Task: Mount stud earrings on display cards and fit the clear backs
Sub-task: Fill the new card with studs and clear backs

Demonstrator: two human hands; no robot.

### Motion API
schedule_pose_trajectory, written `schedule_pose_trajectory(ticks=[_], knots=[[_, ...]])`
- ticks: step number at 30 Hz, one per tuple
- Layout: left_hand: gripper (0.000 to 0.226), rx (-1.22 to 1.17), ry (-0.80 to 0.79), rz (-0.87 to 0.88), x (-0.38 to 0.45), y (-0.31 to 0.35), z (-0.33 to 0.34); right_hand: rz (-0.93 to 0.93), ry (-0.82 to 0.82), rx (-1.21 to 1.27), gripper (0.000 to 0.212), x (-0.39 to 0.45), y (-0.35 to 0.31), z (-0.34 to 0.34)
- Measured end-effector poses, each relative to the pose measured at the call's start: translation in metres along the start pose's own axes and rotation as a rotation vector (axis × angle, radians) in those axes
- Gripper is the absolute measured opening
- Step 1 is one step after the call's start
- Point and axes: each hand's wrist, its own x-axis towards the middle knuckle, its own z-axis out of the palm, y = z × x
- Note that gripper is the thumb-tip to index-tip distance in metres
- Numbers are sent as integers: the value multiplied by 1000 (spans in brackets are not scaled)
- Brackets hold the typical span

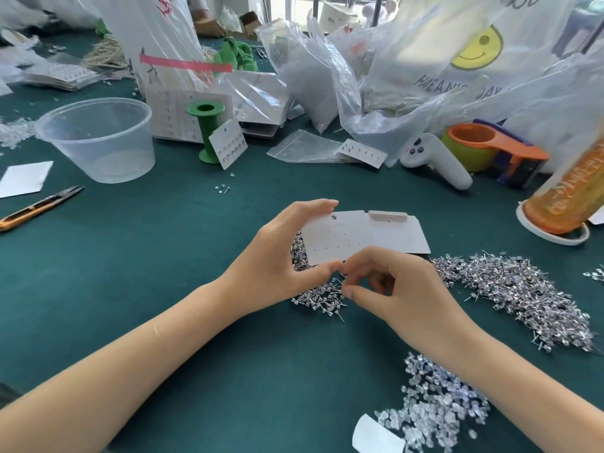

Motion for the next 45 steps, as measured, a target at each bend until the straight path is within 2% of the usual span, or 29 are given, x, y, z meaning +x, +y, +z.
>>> schedule_pose_trajectory(ticks=[5,10,18,32,35,40,42,45], knots=[[68,-5,-10,-13,0,1,1,-42,50,-32,19,0,-4,-4],[80,-32,-115,-27,-5,4,9,-141,165,-70,15,10,-13,-18],[95,-83,-182,-14,-9,11,14,-173,43,-172,12,15,-24,-12],[98,-58,-208,-7,-10,11,17,-247,18,-283,8,12,-22,-7],[95,-77,-196,-20,-9,10,18,-274,65,-276,11,11,-19,-1],[91,-164,-104,-122,-6,4,13,-196,303,-104,14,9,-12,-12],[89,-168,-58,-153,-3,1,11,-164,281,-101,17,4,-9,-17],[88,-153,-14,-170,0,-2,9,-81,125,-213,14,-2,-2,-15]])
